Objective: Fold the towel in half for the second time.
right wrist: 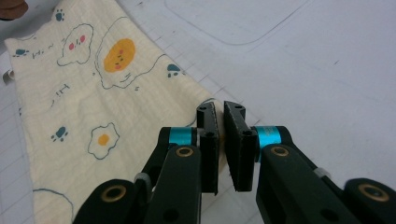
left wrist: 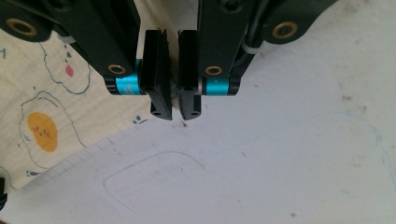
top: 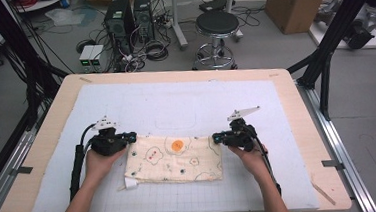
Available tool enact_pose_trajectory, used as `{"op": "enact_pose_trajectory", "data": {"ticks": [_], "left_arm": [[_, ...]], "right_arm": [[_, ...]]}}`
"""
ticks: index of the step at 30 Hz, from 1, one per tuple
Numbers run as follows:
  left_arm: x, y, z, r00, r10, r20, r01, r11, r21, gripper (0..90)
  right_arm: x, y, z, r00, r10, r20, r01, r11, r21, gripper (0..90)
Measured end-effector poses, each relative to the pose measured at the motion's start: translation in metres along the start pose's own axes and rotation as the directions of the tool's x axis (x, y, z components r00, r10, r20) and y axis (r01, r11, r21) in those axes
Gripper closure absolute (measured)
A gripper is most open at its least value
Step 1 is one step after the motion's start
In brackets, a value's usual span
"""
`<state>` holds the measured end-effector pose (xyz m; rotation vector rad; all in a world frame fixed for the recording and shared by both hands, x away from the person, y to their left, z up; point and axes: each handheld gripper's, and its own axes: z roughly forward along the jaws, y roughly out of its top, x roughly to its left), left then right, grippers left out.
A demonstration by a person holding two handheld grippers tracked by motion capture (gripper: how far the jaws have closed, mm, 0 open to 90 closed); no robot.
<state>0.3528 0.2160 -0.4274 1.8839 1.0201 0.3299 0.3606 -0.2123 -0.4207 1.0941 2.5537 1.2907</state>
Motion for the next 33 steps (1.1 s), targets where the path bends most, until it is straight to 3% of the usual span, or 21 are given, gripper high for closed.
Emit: {"op": "enact_pose_trajectory", "data": {"ticks": [7, 12, 14, 16, 19, 23, 26, 29, 33], "left_arm": [[0.01, 0.018, 0.011, 0.9992, -0.029, -0.029, 0.028, 0.9991, -0.032, 83.8], [0.018, 0.029, 0.019, 0.9972, -0.043, -0.061, 0.04, 0.9984, -0.04, 83.8], [0.022, 0.029, 0.022, 0.9963, -0.056, -0.066, 0.053, 0.9973, -0.051, 83.8], [0.026, 0.026, 0.027, 0.994, -0.084, -0.07, 0.082, 0.996, -0.035, 83.8], [0.029, 0.021, 0.033, 0.9925, -0.094, -0.079, 0.093, 0.9956, -0.01, 83.8], [0.032, 0.021, 0.031, 0.9916, -0.116, -0.058, 0.114, 0.9929, -0.034, 83.7], [0.033, 0.022, 0.029, 0.9924, -0.111, -0.053, 0.109, 0.9933, -0.04, 83.8], [0.031, 0.022, 0.025, 0.9945, -0.093, -0.048, 0.091, 0.9951, -0.039, 83.8], [0.025, 0.02, 0.021, 0.9976, -0.045, -0.053, 0.044, 0.9986, -0.031, 83.7]], "right_arm": [[-0.019, 0.022, 0.002, 0.9987, 0.05, 0.011, -0.05, 0.999, 0.013, 84.7], [-0.035, 0.038, 0.004, 0.9956, 0.094, 0.003, -0.094, 0.995, -0.011, 84.7], [-0.041, 0.043, 0.007, 0.9936, 0.113, 0.003, -0.113, 0.994, -0.009, 84.7], [-0.046, 0.046, 0.012, 0.9906, 0.137, -0.005, -0.137, 0.991, 0.001, 84.7], [-0.051, 0.045, 0.021, 0.9878, 0.156, 0.006, -0.156, 0.988, 0.01, 84.7], [-0.056, 0.039, 0.028, 0.9823, 0.187, -0.007, -0.187, 0.982, 0.025, 84.7], [-0.055, 0.04, 0.025, 0.9807, 0.195, -0.022, -0.195, 0.981, -0.001, 84.7], [-0.051, 0.042, 0.022, 0.9842, 0.176, -0.022, -0.176, 0.984, -0.006, 84.7], [-0.045, 0.042, 0.017, 0.9867, 0.16, -0.027, -0.16, 0.987, -0.002, 84.7]]}}
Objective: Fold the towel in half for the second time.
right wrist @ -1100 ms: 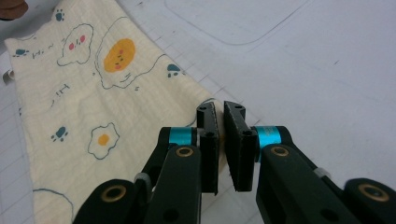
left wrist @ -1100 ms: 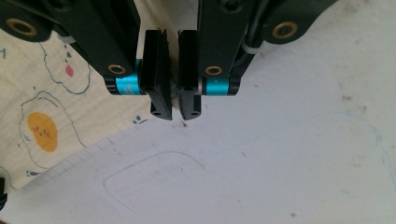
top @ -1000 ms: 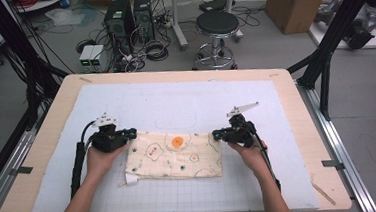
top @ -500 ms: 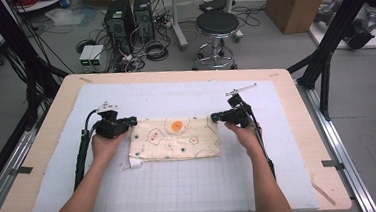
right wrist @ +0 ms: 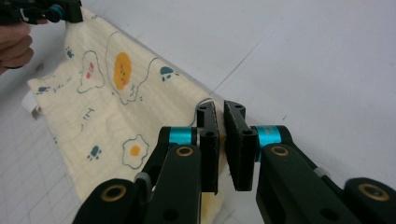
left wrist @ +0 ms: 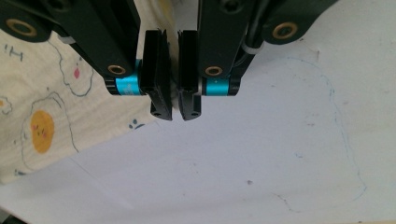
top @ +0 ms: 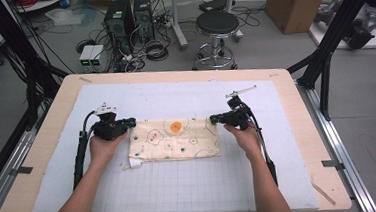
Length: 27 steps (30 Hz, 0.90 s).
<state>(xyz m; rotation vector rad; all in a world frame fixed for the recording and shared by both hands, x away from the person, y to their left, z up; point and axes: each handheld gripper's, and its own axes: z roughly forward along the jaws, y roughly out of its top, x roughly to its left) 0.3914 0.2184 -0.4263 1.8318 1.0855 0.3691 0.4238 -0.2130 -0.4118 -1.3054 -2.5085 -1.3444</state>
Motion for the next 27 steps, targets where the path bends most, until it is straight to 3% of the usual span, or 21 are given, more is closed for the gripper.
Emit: {"op": "enact_pose_trajectory", "data": {"ticks": [11, 19, 27], "left_arm": [[-0.005, -0.005, -0.013, 0.9994, 0.011, 0.034, -0.01, 0.9994, -0.032, 83.7], [-0.01, -0.01, -0.017, 0.9982, 0.025, 0.055, -0.022, 0.9987, -0.045, 83.6], [-0.014, -0.017, -0.025, 0.9962, 0.045, 0.074, -0.042, 0.9982, -0.042, 83.2]], "right_arm": [[0.01, -0.002, -0.01, 0.9998, -0.013, -0.013, 0.013, 1.0, -0.017, 84.7], [0.014, -0.019, -0.016, 0.9991, -0.023, -0.035, 0.021, 0.998, -0.065, 84.7], [0.02, -0.029, -0.018, 0.9969, -0.038, -0.069, 0.033, 0.997, -0.072, 84.6]]}}
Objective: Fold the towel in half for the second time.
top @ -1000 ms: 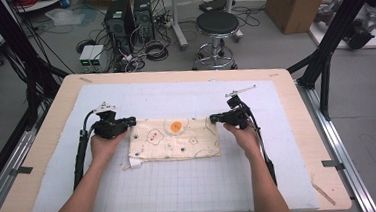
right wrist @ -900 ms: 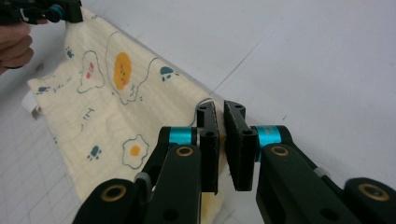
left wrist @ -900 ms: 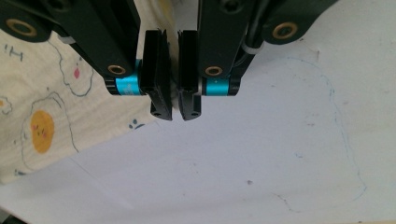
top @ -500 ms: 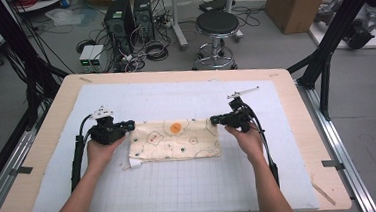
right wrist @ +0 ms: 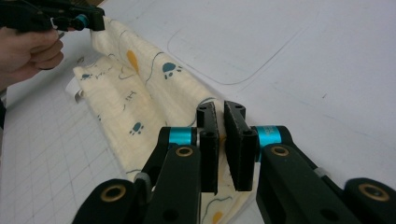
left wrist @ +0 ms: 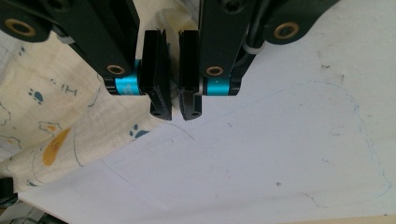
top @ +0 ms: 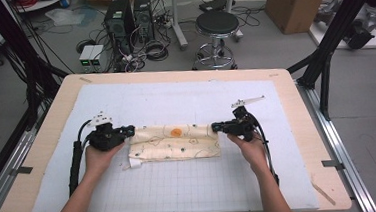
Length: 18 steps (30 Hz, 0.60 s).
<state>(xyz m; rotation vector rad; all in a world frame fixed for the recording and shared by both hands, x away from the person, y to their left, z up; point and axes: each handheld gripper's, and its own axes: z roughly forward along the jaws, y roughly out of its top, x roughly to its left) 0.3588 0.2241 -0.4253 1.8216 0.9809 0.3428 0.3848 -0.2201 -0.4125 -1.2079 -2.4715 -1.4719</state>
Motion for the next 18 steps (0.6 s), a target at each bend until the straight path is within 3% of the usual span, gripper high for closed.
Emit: {"op": "enact_pose_trajectory", "data": {"ticks": [7, 18], "left_arm": [[-0.011, -0.002, -0.005, 0.9982, 0.059, 0.016, -0.059, 0.998, 0.022, 82.8], [-0.022, -0.019, -0.012, 0.9941, 0.098, 0.047, -0.1, 0.9932, 0.058, 82.5]], "right_arm": [[0.007, -0.011, -0.005, 0.9998, -0.019, -0.005, 0.019, 1.0, 0.003, 84.5], [0.015, -0.025, -0.003, 0.998, -0.063, -0.003, 0.063, 0.997, 0.038, 84.3]]}}
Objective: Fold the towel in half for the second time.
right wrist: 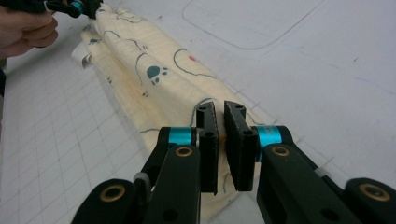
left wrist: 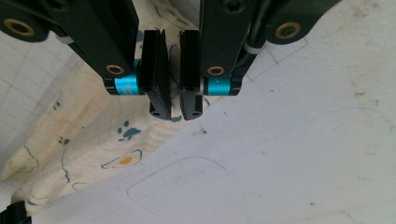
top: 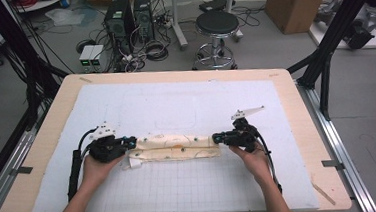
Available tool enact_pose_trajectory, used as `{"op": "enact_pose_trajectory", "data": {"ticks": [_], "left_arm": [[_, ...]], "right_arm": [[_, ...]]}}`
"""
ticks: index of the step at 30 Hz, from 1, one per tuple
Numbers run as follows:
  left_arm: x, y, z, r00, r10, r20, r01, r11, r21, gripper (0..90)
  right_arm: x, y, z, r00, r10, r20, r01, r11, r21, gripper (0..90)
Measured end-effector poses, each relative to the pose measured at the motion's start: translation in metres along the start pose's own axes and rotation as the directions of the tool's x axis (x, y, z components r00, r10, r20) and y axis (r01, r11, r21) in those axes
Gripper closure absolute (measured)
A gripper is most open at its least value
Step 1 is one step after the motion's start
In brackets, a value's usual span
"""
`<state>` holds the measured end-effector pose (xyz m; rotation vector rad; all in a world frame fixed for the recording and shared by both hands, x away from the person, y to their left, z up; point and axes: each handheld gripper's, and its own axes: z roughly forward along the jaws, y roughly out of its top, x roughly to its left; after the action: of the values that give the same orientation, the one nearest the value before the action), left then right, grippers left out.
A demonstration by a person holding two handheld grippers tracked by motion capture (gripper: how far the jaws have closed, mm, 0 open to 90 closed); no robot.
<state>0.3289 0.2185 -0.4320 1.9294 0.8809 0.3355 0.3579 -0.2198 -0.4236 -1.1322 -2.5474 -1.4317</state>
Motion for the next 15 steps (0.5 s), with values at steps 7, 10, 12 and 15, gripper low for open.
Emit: {"op": "enact_pose_trajectory", "data": {"ticks": [7, 10, 12, 15], "left_arm": [[-0.005, -0.007, -0.001, 0.9996, 0.027, 0.01, -0.027, 0.999, 0.035, 82.0], [-0.007, -0.008, -0.002, 0.9995, 0.029, 0.016, -0.029, 0.9989, 0.035, 81.8], [-0.008, -0.01, -0.003, 0.9993, 0.032, 0.018, -0.033, 0.9987, 0.04, 81.6], [-0.008, -0.013, -0.004, 0.9991, 0.034, 0.026, -0.035, 0.9979, 0.054, 80.1]], "right_arm": [[0.006, -0.008, 0.0, 0.9997, -0.022, 0.0, 0.022, 0.999, 0.025, 84.1], [0.008, -0.011, 0.0, 0.9994, -0.035, 0.007, 0.035, 0.999, 0.031, 83.9], [0.008, -0.013, -0.001, 0.9996, -0.029, 0.007, 0.029, 0.999, 0.034, 83.6], [0.009, -0.016, -0.001, 0.9994, -0.033, 0.007, 0.033, 0.999, 0.037, 82.9]]}}
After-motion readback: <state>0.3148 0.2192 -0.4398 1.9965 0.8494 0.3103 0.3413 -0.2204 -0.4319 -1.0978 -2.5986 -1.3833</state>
